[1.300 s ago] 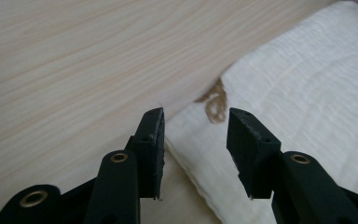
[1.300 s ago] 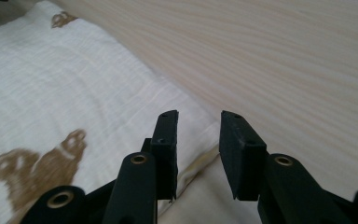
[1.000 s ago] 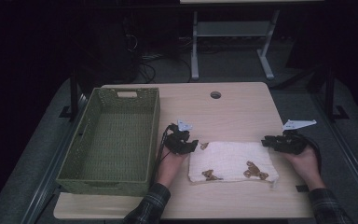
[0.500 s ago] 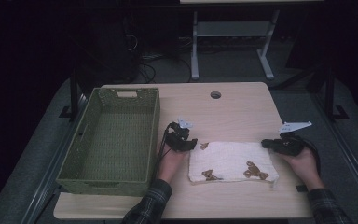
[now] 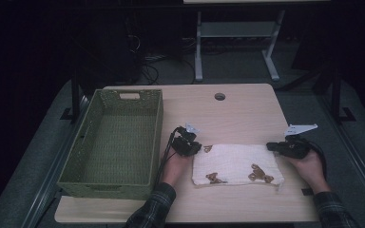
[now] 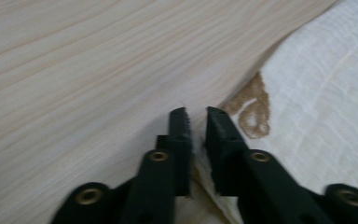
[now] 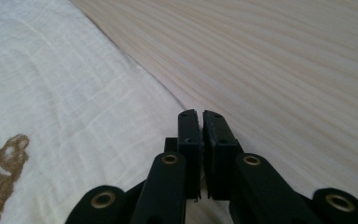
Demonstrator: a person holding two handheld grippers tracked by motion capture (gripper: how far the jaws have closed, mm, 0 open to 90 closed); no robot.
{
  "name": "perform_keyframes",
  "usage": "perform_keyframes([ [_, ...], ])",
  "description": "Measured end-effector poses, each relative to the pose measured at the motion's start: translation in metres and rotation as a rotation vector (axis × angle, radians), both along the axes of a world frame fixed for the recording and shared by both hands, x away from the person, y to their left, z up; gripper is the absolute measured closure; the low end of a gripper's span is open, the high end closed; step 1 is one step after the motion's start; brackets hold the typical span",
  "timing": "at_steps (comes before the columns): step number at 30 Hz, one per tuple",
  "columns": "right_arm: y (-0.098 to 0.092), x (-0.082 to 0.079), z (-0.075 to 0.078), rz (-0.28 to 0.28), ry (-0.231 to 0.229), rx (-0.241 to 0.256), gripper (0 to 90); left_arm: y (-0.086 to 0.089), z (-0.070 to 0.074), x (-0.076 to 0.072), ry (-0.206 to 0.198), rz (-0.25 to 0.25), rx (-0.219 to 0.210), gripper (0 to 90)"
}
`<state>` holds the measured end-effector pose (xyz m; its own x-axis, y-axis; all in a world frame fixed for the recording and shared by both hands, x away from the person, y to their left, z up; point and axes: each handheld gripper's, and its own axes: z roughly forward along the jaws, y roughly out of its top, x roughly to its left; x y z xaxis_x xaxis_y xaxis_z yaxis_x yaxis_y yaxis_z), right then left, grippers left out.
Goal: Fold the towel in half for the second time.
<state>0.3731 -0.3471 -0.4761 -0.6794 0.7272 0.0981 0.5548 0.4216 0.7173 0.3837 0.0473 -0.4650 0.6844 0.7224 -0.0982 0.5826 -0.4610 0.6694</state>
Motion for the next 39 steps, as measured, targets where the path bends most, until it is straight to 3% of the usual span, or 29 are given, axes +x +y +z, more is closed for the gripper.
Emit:
perform_keyframes([
  [5,-0.007,0.003,0.002,-0.022,-0.021,-0.005,87.0,0.005,0.005,0.002,-0.003,0.016,-0.059,87.5],
  [9,-0.013,0.012,0.007,-0.049,-0.046,0.014,87.1,0.005,0.013,0.004,-0.043,0.033,-0.099,87.4],
  [13,-0.014,0.020,0.011,-0.064,-0.070,0.027,87.1,0.005,0.019,0.005,-0.098,0.048,-0.101,87.3],
  [16,-0.013,0.022,0.013,-0.058,-0.080,0.033,87.1,0.006,0.019,0.005,-0.105,0.055,-0.099,87.3],
  [29,-0.017,0.004,0.025,-0.037,-0.106,0.076,87.1,0.012,0.032,-0.012,-0.119,0.023,-0.143,87.3],
  [39,-0.016,-0.014,0.030,-0.013,-0.117,0.085,87.0,0.014,0.041,-0.027,-0.140,-0.007,-0.141,87.3],
])
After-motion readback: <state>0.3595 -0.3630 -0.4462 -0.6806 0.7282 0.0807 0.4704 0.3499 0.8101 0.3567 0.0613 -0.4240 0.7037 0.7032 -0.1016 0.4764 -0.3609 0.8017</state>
